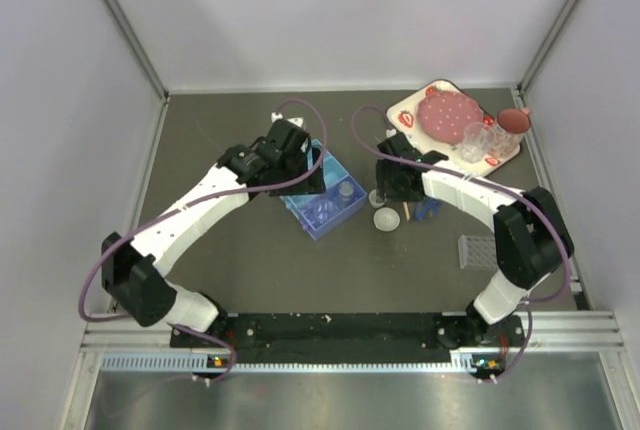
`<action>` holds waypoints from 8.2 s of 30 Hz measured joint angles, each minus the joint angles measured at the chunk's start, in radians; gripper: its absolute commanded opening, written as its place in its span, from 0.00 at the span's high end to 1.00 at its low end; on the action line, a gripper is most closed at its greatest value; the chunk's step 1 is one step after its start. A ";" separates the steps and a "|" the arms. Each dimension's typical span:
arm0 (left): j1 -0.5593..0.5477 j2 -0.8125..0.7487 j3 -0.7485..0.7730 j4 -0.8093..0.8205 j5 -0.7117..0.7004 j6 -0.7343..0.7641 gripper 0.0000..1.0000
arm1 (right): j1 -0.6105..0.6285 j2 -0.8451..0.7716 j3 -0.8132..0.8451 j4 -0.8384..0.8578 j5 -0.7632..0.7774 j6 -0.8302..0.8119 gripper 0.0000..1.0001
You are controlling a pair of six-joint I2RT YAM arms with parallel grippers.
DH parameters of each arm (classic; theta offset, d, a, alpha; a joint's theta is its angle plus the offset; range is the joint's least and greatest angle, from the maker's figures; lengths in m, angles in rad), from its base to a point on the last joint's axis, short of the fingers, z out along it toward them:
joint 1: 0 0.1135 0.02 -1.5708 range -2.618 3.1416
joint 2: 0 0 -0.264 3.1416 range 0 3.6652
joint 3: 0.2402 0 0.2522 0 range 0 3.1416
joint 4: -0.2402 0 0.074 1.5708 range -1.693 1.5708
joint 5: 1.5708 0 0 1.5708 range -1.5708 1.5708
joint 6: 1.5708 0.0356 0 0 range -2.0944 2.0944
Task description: Organize the chemistry lab equipment
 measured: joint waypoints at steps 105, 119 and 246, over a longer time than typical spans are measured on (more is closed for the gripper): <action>0.061 -0.491 -0.192 -0.055 -0.132 0.115 0.01 | 0.188 0.653 0.818 -0.190 -0.073 -0.071 0.94; 0.064 -0.491 -0.196 -0.054 -0.131 0.115 0.01 | 0.188 0.653 0.818 -0.182 -0.065 -0.072 0.81; 0.065 -0.508 -0.329 0.114 0.099 0.148 0.01 | 0.085 -0.372 -0.441 0.346 0.015 0.396 1.00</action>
